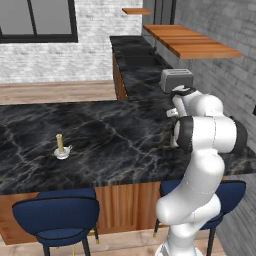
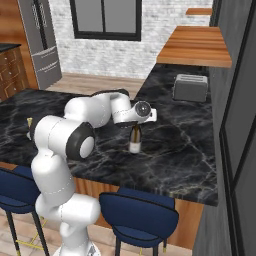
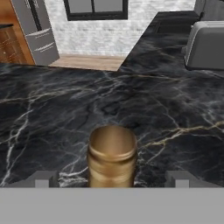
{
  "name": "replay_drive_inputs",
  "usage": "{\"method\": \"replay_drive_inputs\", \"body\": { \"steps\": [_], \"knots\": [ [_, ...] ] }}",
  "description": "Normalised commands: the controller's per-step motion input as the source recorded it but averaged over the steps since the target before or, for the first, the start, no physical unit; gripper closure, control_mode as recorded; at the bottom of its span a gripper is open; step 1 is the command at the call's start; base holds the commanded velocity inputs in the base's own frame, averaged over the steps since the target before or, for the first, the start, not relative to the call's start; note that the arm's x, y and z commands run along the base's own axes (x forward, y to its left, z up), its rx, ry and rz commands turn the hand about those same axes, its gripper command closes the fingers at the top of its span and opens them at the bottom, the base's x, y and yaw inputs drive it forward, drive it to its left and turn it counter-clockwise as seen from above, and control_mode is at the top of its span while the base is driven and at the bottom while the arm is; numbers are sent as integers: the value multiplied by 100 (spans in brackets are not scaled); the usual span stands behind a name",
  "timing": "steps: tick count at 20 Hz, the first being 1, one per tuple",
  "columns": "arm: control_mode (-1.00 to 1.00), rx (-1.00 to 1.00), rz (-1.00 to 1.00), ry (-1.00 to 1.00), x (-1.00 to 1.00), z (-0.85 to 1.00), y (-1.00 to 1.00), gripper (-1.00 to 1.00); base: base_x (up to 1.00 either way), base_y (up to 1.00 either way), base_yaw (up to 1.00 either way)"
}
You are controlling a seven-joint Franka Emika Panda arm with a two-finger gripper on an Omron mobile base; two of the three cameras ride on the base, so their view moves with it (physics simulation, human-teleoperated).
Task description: Get the candle and the wine from the cabinet and move them to the dining counter.
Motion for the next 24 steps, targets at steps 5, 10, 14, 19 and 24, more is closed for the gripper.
{"method": "replay_drive_inputs", "body": {
  "steps": [5, 10, 14, 19, 24],
  "knots": [
    [-100, 0, 0, 0, -1, 0, 0, -100, 0, 0, 0],
    [-100, 0, 0, 0, -9, 1, 0, -100, 0, 0, 0],
    [-100, 0, 0, 1, -1, 22, 0, -100, 0, 0, 0],
    [-100, 0, 0, 0, 0, 51, 0, -100, 0, 0, 0],
    [-100, 0, 0, 0, 0, 60, 0, -100, 0, 0, 0]
  ]
}}
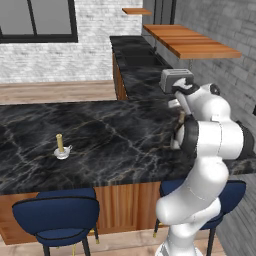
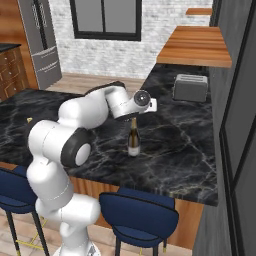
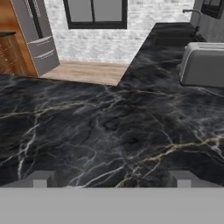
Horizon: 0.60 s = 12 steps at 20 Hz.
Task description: Get the candle and the wine from the cabinet and move them to the dining counter.
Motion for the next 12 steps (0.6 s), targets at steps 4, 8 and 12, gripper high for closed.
{"method": "replay_drive_inputs", "body": {
  "steps": [4, 8, 12],
  "knots": [
    [-100, 0, 0, 0, -6, 59, 0, -100, 0, 0, 0],
    [-100, 0, 0, 0, -18, 42, 0, -100, 0, 0, 0],
    [-100, 0, -1, 6, -58, 31, 0, -100, 0, 0, 0]
  ]
}}
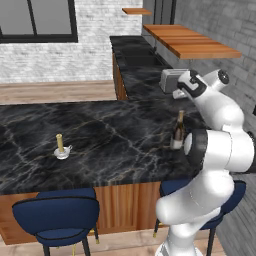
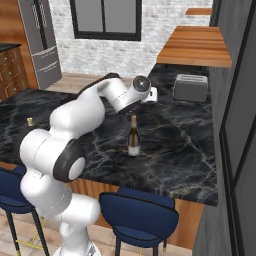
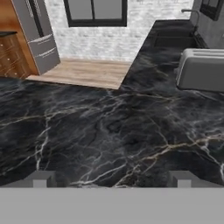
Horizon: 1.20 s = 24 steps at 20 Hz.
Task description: Get the candle and the wine from the cabinet and move them to the dining counter.
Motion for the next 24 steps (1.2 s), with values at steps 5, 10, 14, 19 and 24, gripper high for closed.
{"method": "replay_drive_inputs", "body": {
  "steps": [5, 10, 14, 19, 24],
  "knots": [
    [-100, 0, -6, 13, -98, 2, 6, -100, 0, 0, 0],
    [-100, -4, -9, 11, -99, 7, 36, -100, 0, 0, 0],
    [-100, -6, -7, 11, -81, 28, 52, -100, 0, 0, 0],
    [-100, -4, -7, 14, -65, 50, 45, -100, 0, 0, 0],
    [-100, 0, -6, 16, -77, 49, 21, -100, 0, 0, 0]
  ]
}}
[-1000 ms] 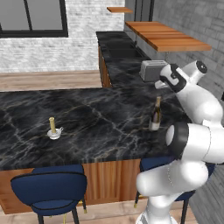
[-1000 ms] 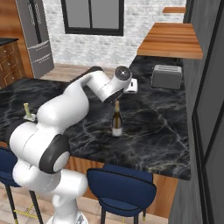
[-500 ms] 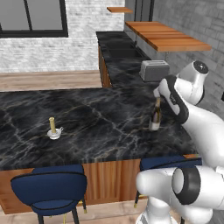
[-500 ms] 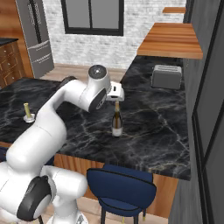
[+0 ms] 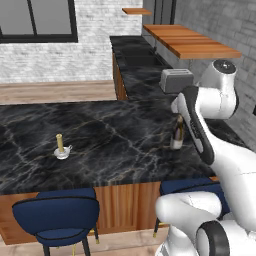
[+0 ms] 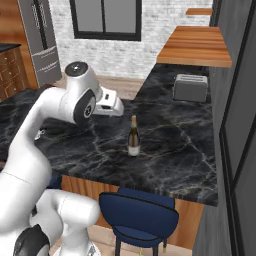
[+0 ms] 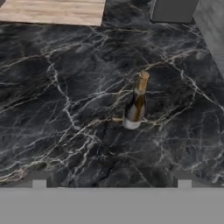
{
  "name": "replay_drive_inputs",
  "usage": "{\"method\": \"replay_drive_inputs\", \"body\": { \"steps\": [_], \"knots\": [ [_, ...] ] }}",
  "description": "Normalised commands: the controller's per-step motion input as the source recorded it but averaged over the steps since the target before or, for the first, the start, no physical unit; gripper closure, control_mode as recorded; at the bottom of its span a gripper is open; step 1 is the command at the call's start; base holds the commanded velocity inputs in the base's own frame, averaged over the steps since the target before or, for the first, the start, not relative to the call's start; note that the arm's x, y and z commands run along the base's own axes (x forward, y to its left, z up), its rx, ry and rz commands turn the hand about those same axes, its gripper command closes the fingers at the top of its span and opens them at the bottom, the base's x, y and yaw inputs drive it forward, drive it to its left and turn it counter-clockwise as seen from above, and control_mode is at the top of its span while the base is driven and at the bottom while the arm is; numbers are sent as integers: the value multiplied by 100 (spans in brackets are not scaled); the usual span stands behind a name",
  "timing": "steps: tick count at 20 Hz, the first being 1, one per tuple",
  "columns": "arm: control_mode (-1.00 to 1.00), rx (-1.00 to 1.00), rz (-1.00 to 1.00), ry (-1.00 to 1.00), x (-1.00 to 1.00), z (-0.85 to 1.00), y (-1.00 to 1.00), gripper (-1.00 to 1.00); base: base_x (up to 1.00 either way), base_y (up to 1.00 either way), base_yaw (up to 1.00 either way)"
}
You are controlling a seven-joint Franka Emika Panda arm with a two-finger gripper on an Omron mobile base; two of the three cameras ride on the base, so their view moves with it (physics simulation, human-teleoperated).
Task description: Get the candle and the wine from the cabinet and move them to the dining counter.
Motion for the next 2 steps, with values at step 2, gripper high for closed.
{"method": "replay_drive_inputs", "body": {
  "steps": [2],
  "knots": [
    [-100, 0, -7, 15, -85, 43, 3, -100, 0, 0, 0]
  ]
}}
